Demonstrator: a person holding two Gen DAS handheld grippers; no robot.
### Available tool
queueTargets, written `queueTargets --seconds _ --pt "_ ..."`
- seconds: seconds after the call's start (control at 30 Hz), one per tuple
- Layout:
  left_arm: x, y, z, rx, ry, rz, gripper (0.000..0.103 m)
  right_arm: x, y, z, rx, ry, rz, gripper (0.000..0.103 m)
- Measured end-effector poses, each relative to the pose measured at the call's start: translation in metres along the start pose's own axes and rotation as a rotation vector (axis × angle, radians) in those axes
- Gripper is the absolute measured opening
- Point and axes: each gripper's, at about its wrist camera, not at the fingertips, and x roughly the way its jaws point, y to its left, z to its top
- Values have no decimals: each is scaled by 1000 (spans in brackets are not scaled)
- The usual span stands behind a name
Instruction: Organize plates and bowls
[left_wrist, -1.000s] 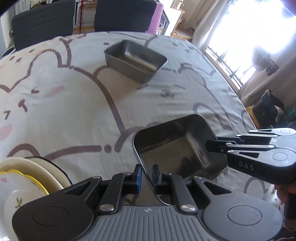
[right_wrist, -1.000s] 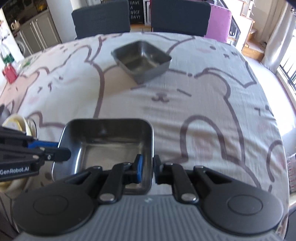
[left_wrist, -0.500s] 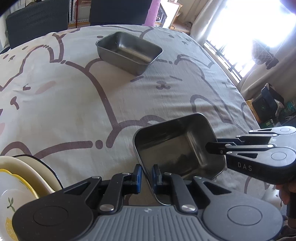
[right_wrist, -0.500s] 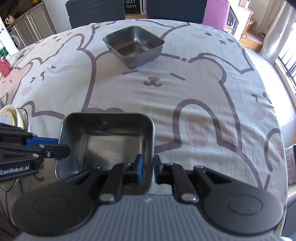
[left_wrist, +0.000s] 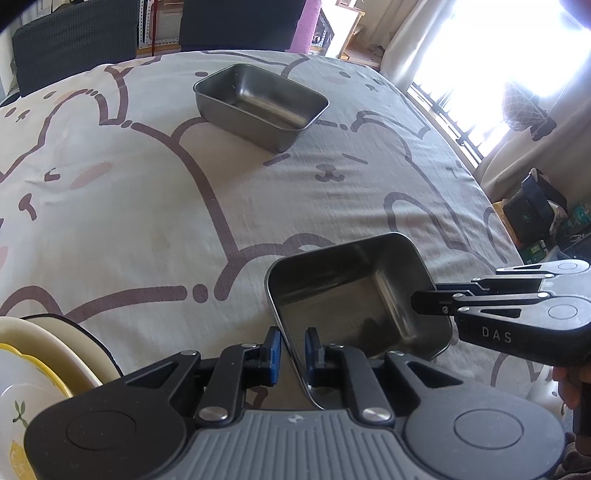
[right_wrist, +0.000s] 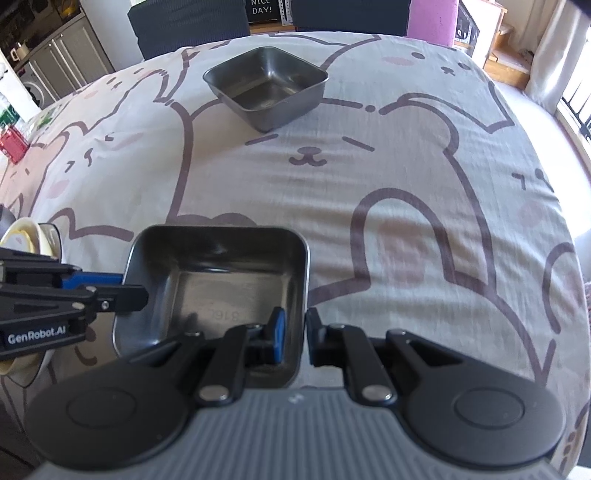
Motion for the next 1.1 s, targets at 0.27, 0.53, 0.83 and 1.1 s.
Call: queueTargets --seconds 0.27,0.53,0.83,1.1 --pt "2 1 -1 -3 10 10 30 2 -2 -2 3 13 19 25" --pt "-1 4 -3 -16 2 16 57 -6 -8 -7 12 -10 -1 63" --pt "-15 6 -3 6 -35 9 94 -22 -14 -13 20 -47 -18 94" --pt "-50 13 4 -1 -149 -13 103 -59 -22 -14 70 -187 -37 102"
